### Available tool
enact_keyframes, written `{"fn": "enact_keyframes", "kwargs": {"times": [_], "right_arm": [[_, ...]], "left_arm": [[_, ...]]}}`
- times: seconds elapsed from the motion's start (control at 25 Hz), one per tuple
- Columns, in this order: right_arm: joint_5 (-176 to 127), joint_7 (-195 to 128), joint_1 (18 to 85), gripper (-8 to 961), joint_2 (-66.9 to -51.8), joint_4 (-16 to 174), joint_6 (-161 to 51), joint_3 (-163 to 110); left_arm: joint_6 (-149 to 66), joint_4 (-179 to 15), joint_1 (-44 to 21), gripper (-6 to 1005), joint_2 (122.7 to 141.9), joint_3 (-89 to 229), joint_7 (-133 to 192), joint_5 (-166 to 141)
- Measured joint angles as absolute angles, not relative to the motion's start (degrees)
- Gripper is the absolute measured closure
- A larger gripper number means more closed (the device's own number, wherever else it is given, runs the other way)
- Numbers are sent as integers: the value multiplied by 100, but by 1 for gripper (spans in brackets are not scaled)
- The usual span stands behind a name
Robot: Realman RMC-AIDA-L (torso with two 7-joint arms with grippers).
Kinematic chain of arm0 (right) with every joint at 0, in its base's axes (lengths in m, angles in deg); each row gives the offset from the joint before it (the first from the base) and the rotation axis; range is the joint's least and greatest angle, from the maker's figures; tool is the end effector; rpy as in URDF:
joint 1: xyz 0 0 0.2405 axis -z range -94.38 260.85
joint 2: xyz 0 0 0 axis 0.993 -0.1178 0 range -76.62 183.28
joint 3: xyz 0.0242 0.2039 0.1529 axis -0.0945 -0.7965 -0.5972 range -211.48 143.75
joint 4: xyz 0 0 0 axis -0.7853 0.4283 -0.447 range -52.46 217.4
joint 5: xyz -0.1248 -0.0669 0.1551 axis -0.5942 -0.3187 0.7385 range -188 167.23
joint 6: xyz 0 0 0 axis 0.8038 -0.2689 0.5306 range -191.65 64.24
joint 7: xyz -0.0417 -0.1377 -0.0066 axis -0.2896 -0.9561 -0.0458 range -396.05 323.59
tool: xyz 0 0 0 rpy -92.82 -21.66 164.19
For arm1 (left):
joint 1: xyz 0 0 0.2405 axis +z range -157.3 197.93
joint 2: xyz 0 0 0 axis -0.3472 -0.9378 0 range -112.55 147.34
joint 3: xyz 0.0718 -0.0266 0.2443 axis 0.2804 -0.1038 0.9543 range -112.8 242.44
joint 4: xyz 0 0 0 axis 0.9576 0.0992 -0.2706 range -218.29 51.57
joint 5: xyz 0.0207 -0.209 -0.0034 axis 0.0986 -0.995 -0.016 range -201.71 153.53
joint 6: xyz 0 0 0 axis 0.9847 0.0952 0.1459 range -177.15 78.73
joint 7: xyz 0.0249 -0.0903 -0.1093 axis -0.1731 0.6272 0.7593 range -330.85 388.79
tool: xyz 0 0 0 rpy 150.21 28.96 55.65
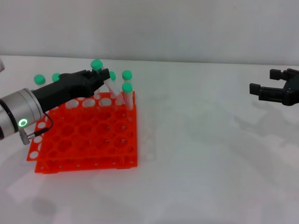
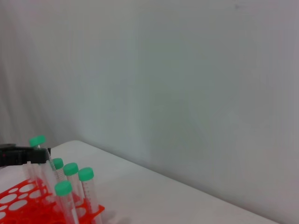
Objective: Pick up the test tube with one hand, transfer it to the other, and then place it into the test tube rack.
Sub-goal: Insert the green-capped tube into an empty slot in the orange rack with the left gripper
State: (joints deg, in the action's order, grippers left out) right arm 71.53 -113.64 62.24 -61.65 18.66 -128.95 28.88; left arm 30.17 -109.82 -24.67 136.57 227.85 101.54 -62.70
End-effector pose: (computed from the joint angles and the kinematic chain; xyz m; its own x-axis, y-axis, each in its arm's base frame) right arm 0.2326 0.3760 0.0680 0.7778 -0.3052 -0.5494 -0.5752 -0.6979 -0.4267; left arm -0.2720 0.3886 0.0163 0.5689 0.3364 0.7505 0.7374 -0.6128 -0.2843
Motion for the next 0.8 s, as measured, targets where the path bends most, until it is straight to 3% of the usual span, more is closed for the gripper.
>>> {"fn": "enact_keyframes", "kwargs": {"times": [0.8], "right_arm": [[6779,-11009,6042,95,-6156,1874,-12889,2880]], "left_arm": [[3673,-11598,-2290,784,13665,22785,10271,-6190]]}}
